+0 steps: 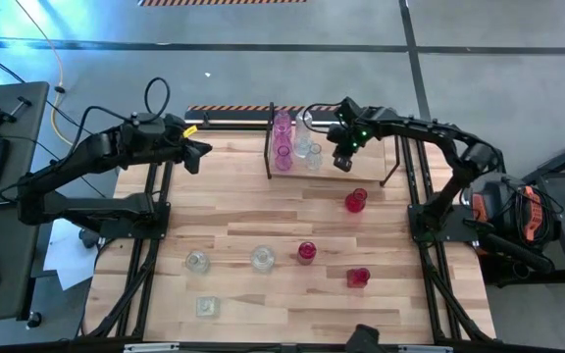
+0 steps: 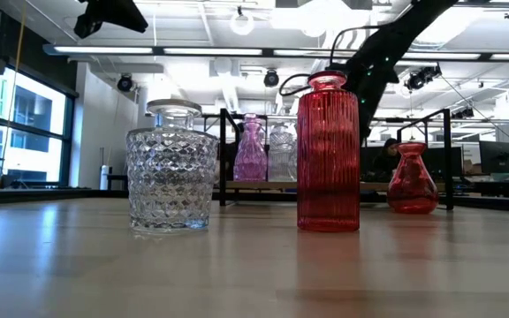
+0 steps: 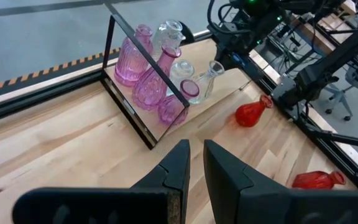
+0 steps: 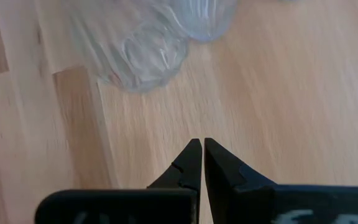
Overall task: Sort vases onto shelf
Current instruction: Align the violet vase with the other violet vase on the shelf
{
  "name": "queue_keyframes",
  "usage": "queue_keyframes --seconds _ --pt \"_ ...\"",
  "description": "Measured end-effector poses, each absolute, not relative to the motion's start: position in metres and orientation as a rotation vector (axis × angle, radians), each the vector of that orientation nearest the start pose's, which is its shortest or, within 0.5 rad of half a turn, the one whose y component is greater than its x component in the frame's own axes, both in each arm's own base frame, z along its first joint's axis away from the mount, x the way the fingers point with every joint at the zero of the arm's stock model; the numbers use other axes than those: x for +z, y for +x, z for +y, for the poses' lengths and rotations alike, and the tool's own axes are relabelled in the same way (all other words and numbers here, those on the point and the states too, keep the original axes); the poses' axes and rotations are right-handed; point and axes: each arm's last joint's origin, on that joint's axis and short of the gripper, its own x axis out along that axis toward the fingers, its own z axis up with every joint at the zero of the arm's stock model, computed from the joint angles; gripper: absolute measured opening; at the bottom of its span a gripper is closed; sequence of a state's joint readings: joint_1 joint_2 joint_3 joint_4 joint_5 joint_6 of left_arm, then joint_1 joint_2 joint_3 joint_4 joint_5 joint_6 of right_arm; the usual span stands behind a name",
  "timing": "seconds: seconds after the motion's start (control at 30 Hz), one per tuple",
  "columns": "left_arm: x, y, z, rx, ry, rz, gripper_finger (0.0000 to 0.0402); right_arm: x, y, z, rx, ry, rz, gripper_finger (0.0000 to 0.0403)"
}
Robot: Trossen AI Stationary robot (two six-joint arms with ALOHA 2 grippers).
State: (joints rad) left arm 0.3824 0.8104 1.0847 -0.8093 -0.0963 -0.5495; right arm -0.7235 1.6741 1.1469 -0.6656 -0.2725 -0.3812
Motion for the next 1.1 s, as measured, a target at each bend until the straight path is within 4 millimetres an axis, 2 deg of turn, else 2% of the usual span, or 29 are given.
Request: queue_keyframes --seconds 0.4,1.1 --pt "0.369 0.131 0.056 0.618 -0.598 0.395 0.0035 0.209 0.262 -0.203 -0.151 0.186 1.023 0.0000" --pt "0.369 0.131 0.056 0.619 -0.596 0.396 0.0035 0.213 0.290 -0.177 -0.119 0.179 0.944 0.0000"
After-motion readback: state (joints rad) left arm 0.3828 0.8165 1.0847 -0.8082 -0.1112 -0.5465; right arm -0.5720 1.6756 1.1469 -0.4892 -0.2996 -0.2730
